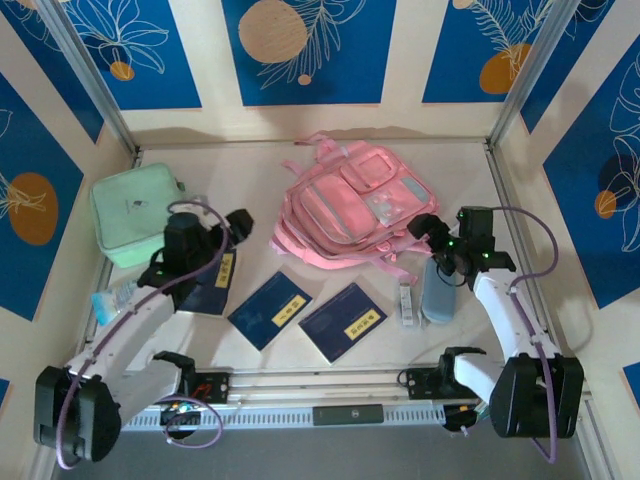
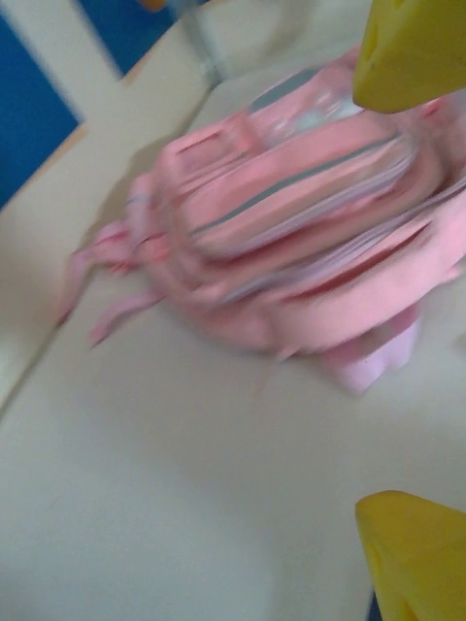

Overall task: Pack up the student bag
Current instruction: Rotate the student bag at the center of the table.

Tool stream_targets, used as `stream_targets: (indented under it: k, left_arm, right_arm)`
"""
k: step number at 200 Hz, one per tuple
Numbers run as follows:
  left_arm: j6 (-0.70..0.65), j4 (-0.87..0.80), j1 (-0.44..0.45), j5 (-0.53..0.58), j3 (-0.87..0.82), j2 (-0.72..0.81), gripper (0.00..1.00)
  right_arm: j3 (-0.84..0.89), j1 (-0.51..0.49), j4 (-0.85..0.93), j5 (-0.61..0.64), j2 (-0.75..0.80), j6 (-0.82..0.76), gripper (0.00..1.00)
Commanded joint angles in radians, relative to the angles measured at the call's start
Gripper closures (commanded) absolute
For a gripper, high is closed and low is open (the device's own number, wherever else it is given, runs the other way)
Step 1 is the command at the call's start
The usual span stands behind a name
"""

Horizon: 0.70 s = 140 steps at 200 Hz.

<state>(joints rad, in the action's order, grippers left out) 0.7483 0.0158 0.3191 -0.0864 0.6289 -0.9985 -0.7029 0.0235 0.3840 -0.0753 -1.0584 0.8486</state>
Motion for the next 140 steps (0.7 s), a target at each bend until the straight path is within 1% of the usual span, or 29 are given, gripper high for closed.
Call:
stream_targets:
  k: [1,17,26,39,59,76,86,103,115,128,140]
  left_arm:
    - [0.154,-0.039,0.151,0.007,-0.008,-0.017,0.01]
    - [0.222,0.044,0.251,0.029,-0.037,-0.047,0.01]
    - [0.266,0.056,0.297,0.054,-0.040,-0.070,0.01]
    - [0.301,0.122,0.361,0.076,-0.046,-0.117,0.01]
    - [0.336,0.205,0.419,0.081,-0.022,-0.218,0.01]
    - [0.370,0.287,0.452,0.081,0.001,-0.319,0.01]
    - [0.377,0.367,0.466,0.063,0.015,-0.384,0.01]
    - [0.399,0.437,0.476,0.053,0.041,-0.479,0.01]
    - [0.398,0.466,0.477,0.062,0.058,-0.537,0.01]
    - [0.385,0.473,0.476,0.082,0.078,-0.594,0.00]
    - [0.372,0.470,0.466,0.085,0.103,-0.637,0.01]
  right_arm:
    - [0.016,-0.036,0.035,-0.080,-0.038,0.076,0.01]
    - [0.015,-0.048,0.000,-0.106,-0.088,0.090,0.01]
    - [0.017,-0.056,-0.032,-0.118,-0.113,0.096,0.00]
    - [0.012,-0.068,-0.070,-0.105,-0.148,0.095,0.02]
    - [-0.017,-0.069,-0.107,-0.100,-0.222,0.082,0.07]
    - [-0.027,-0.063,-0.154,-0.110,-0.277,0.083,0.12]
    - [-0.042,-0.061,-0.159,-0.099,-0.311,0.080,0.12]
    - [-0.062,-0.057,-0.175,-0.081,-0.364,0.074,0.13]
    - [-0.066,-0.044,-0.221,-0.117,-0.401,0.080,0.16]
    - [-0.083,-0.046,-0.238,-0.108,-0.439,0.075,0.19]
    - [-0.105,-0.038,-0.243,-0.124,-0.477,0.066,0.25]
